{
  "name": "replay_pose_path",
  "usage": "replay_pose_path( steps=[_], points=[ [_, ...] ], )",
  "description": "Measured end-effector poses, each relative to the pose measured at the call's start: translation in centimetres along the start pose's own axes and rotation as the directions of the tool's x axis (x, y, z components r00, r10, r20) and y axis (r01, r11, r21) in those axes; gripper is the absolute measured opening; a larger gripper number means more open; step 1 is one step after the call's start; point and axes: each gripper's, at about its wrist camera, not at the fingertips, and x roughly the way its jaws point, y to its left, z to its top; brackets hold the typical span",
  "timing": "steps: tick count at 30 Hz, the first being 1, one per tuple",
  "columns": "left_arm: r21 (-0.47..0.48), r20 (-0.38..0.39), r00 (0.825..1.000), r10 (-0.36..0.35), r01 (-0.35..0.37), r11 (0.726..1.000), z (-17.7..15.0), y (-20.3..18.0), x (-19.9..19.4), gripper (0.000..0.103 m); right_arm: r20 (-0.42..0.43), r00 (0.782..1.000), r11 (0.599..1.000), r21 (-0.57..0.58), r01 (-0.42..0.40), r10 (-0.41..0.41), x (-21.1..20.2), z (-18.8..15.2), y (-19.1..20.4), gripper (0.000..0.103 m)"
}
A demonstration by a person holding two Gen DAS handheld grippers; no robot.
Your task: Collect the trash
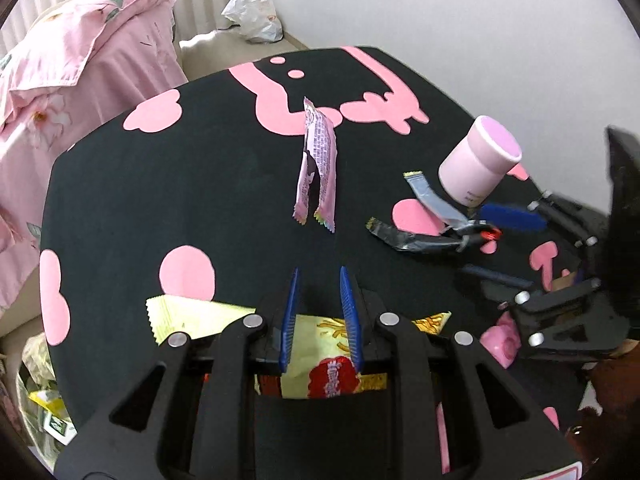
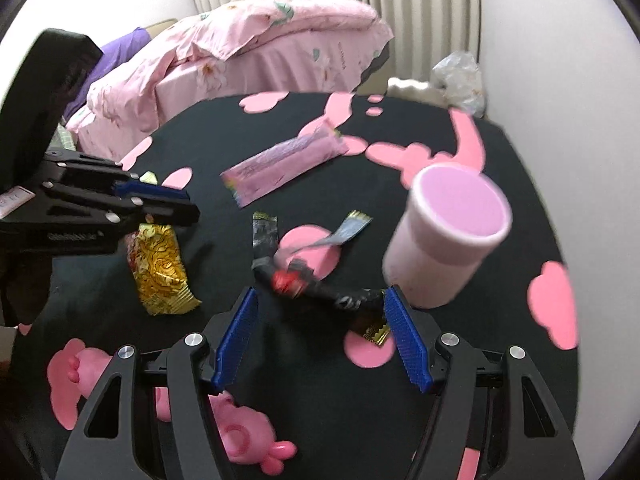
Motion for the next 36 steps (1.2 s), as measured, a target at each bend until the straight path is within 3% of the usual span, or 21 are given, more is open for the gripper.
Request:
replay_pose_path(
  steps=[4, 9, 14, 17, 20, 25, 29, 30, 31, 32, 36],
  points=[
    [-0.079, 0.059, 0.996, -0.07, 0.074, 0.994, -1.2, 1.6, -2.0, 0.021, -0.013, 0.998, 0.998, -0.017, -0.064, 0.063, -0.9, -0.4, 1.2, 0.062],
    [-0.155, 0.095, 0.991, -0.095, 0.109, 0.982, -3.0, 3.4, -3.6, 0.019, 0.039, 0.999, 1.0, -0.018, 0.017, -0.017, -2.5, -0.4, 1.4, 0.062],
    [-0.126, 0.142, 0.982, -0.126, 0.145, 0.981, -2.4, 3.5, -4.3, 0.019, 0.065, 0.997, 0.999, -0.007, -0.042, 0.042, -2.0, 0.4, 1.4, 0.062],
    [-0.054, 0.183, 0.973, -0.143, 0.155, 0.987, -0.9, 3.1, -3.9, 0.041, 0.044, 0.998, 0.997, -0.052, -0.049, 0.052, -0.7, 0.7, 2.2, 0.058],
    [-0.021, 0.17, 0.976, -0.134, 0.14, 0.99, 1.1, 2.7, -2.5, 0.044, -0.009, 0.999, 0.994, -0.097, -0.051, 0.05, -0.1, -0.1, 2.7, 0.029],
    [-0.018, 0.101, 0.989, -0.104, 0.107, 0.994, 5.2, 1.7, 1.3, 0.044, 0.027, 0.998, 0.998, -0.026, -0.05, 0.05, -1.8, -1.4, 0.8, 0.018],
    [-0.006, -0.006, 0.997, -0.076, 0.076, 0.997, 7.8, 0.6, 5.3, 0.044, 0.042, 0.999, 1.0, -0.005, -0.027, 0.027, -2.9, -2.2, 0.0, 0.017],
    [-0.01, -0.027, 0.997, -0.074, 0.074, 0.997, 7.9, 0.6, 5.9, 0.037, 0.045, 0.999, 1.0, -0.004, -0.024, 0.024, -3.0, -2.2, -0.2, 0.017],
    [-0.017, -0.049, 0.996, -0.078, 0.078, 0.997, 7.9, 0.6, 6.4, 0.018, 0.054, 0.998, 1.0, 0.0, -0.017, 0.017, -3.3, -2.4, -0.4, 0.017],
    [-0.031, -0.066, 0.994, -0.086, 0.084, 0.996, 7.9, 0.9, 6.7, 0.012, 0.063, 0.998, 1.0, 0.007, -0.015, 0.015, -3.6, -2.4, -0.7, 0.017],
    [-0.09, 0.004, 0.993, -0.121, 0.121, 0.989, 6.8, 2.8, 3.2, 0.007, 0.106, 0.994, 0.998, 0.054, -0.024, 0.018, -4.7, -2.7, -2.1, 0.017]
  ],
)
